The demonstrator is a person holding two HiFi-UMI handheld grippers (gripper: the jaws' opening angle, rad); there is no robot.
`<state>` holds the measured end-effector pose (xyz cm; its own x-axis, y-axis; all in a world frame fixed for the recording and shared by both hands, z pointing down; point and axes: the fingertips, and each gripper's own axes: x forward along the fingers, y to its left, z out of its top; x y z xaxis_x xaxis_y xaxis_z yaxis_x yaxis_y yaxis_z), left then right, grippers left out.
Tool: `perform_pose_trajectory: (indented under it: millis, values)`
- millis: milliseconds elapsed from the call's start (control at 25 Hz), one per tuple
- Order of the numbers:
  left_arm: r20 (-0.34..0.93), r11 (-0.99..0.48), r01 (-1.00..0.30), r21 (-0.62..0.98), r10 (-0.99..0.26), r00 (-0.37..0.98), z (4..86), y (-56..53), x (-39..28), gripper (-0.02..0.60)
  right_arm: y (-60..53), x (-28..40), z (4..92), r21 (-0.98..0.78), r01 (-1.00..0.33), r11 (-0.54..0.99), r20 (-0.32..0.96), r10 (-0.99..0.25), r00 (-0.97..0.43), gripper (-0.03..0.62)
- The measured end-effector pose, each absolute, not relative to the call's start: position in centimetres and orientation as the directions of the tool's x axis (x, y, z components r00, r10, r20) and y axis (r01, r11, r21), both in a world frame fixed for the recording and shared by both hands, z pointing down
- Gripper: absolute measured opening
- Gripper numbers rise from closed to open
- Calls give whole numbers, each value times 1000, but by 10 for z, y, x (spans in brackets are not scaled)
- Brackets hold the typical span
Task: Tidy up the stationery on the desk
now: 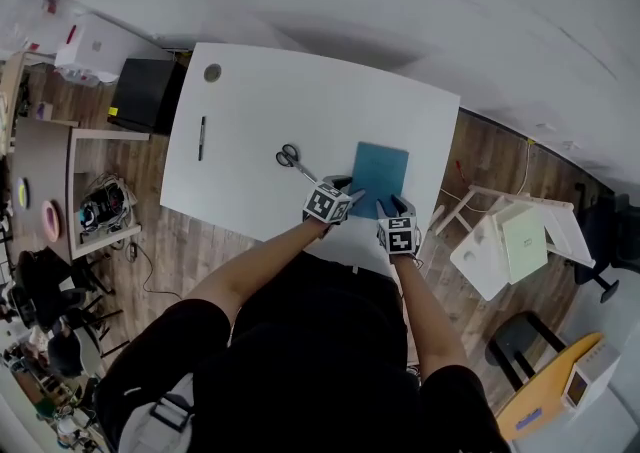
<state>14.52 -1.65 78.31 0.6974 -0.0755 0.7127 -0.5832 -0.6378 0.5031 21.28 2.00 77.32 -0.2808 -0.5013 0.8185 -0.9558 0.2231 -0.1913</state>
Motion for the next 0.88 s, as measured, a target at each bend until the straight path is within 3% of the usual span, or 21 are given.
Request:
perform_pose_trajectory:
  millis: [240, 880]
  values:
    - [688, -581, -611, 538, -116, 717, 781, -64, 143, 198, -26, 212, 772, -189, -963, 190, 815, -517, -262, 167]
    - [719, -641, -627, 444, -163, 676, 786, -181, 130, 198, -130, 191, 773, -194, -955, 224, 806, -519, -285, 167]
